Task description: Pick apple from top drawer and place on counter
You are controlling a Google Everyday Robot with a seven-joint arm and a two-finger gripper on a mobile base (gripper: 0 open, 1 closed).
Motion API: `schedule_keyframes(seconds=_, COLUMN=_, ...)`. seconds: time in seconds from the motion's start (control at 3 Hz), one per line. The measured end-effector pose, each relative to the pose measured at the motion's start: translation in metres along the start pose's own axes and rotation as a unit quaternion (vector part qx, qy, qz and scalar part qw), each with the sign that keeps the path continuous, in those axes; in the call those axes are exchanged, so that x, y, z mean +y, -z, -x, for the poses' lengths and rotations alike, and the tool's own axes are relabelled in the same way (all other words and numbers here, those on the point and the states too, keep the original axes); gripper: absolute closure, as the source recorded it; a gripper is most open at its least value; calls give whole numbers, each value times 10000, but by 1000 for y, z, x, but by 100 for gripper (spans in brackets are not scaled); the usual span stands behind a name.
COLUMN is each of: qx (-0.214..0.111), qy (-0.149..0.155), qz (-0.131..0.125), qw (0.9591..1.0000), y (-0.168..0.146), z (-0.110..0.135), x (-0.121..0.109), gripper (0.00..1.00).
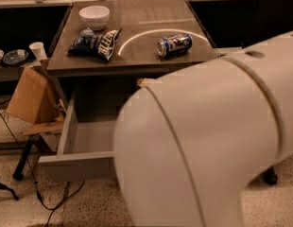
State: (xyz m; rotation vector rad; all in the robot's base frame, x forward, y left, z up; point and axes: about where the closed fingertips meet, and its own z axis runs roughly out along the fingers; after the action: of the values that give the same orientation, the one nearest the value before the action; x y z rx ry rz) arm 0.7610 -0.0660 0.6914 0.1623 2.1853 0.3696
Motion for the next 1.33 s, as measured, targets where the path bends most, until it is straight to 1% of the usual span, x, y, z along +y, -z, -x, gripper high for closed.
schedule_keyframes(seconds=0.33, qx=-128, qy=-26, qz=-269, qw=9996, y=1, z=-2, x=-5, gripper=0)
schedule_keyframes(seconds=0.67, qx=-176, qy=-59, qz=-384, qw=9991, y=-1, z=-5, x=-4, gripper=0)
schedule_keyframes(seconds=1.0, qx=-161, qy=-117, qz=-452, qw=9988, y=-16, z=-9, x=-2, gripper=0)
schedule_keyframes(seconds=1.33, qx=-41, qy=-254, qz=-563, qw=9981, y=-44, z=-15, x=-8, gripper=0)
